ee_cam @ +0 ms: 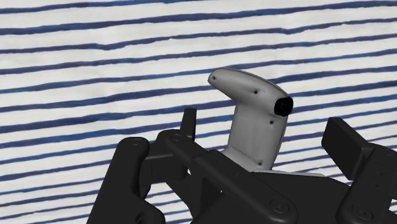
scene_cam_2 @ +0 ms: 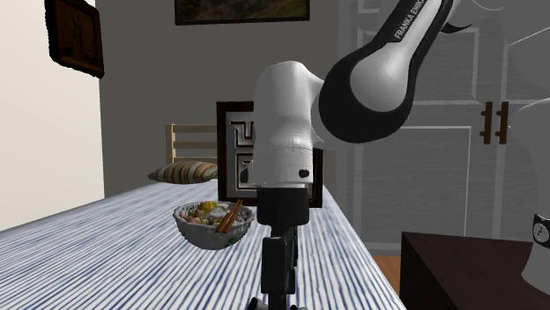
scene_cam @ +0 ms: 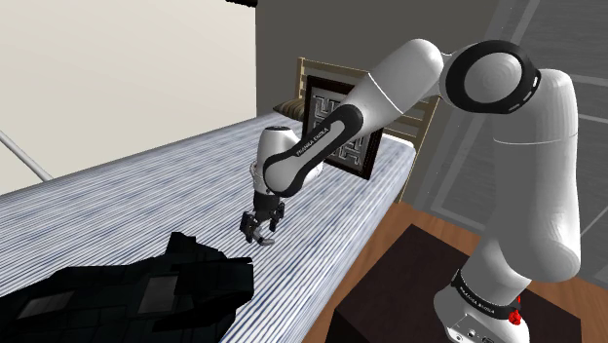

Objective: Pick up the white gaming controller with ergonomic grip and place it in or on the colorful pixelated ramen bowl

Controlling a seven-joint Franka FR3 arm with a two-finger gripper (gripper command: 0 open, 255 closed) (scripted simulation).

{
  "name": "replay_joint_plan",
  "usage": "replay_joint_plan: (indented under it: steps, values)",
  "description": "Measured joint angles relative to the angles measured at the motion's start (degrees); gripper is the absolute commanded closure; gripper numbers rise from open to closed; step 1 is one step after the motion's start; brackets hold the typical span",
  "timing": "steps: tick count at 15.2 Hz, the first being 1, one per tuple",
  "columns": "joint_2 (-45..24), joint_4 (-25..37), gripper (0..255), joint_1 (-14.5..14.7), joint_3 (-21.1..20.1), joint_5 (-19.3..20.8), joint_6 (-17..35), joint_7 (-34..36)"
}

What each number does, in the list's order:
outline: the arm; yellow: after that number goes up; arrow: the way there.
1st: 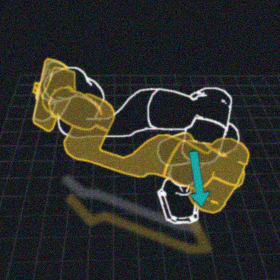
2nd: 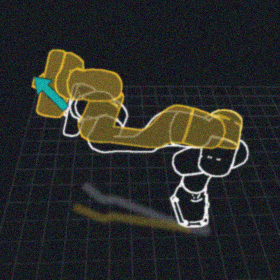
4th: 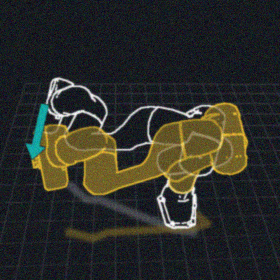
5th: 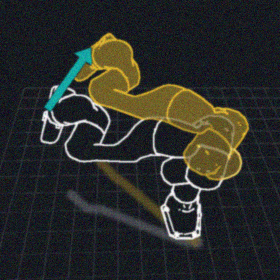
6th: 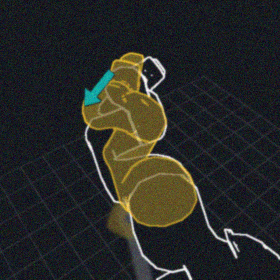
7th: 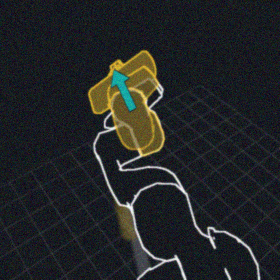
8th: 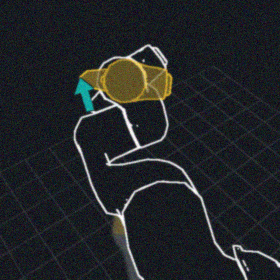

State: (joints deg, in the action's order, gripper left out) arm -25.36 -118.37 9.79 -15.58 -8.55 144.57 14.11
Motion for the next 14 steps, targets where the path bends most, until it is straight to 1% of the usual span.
replay_joint_plan:
  steps: [7, 8, 14]
  values:
    - [-1.0, 0.1, 0, 0.2, 0.1, 0.1, 1.0, 0.0]
    - [-1.0, 0.1, 255, 0.2, 0.1, 0.1, 1.0, 0.0]
    - [-1.0, 0.1, 255, 0.2, 0.1, 0.1, 1.0, 0.0]
